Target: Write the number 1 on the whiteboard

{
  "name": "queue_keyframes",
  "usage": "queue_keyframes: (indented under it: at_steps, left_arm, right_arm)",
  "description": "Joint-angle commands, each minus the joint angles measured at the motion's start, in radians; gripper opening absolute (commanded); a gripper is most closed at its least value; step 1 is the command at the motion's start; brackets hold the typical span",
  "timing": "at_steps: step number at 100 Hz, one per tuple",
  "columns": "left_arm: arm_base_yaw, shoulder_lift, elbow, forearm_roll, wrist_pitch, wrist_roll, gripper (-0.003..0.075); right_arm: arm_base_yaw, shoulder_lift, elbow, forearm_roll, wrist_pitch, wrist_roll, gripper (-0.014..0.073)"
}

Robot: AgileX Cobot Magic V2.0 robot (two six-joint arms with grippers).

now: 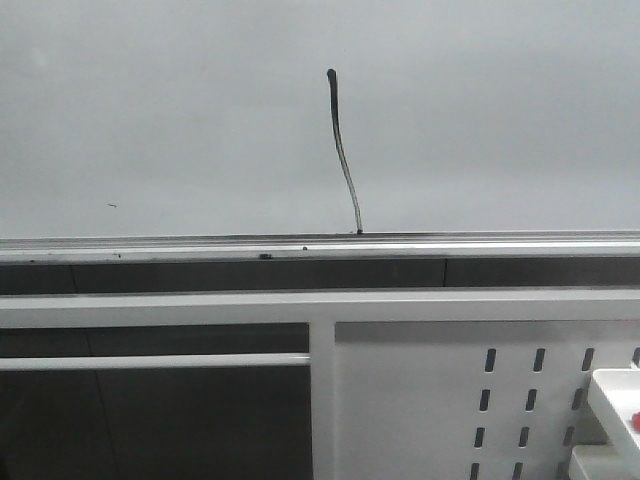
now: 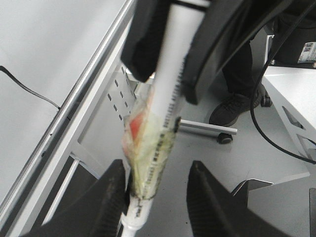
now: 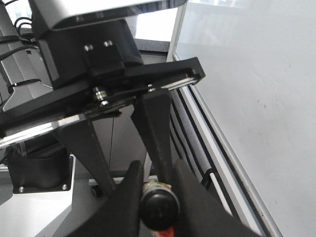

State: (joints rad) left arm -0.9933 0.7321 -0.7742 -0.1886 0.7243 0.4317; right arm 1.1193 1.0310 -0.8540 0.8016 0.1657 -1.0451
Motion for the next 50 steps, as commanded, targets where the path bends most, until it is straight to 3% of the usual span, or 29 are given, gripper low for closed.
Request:
queue_keyframes:
  at_steps: [1,30,50]
  left_arm:
    - [-0.004,0.003,-0.038,-0.021,-0.056,0.003,0.0206]
    - [-0.004,0.003,-0.038,-0.021,-0.056,0.001,-0.0018]
    - [-0.004,0.003,-0.038,-0.022,-0.048,0.001,-0.002]
  right_arm:
    - [0.0,-0.016,-0.037,0.001,-0.047,-0.008,-0.0077]
    - [0.0,-0.016,-0.037,0.001,-0.025,-0.008,-0.0077]
    - [0.0,-0.016,-0.037,0.001,-0.025,-0.008,-0.0077]
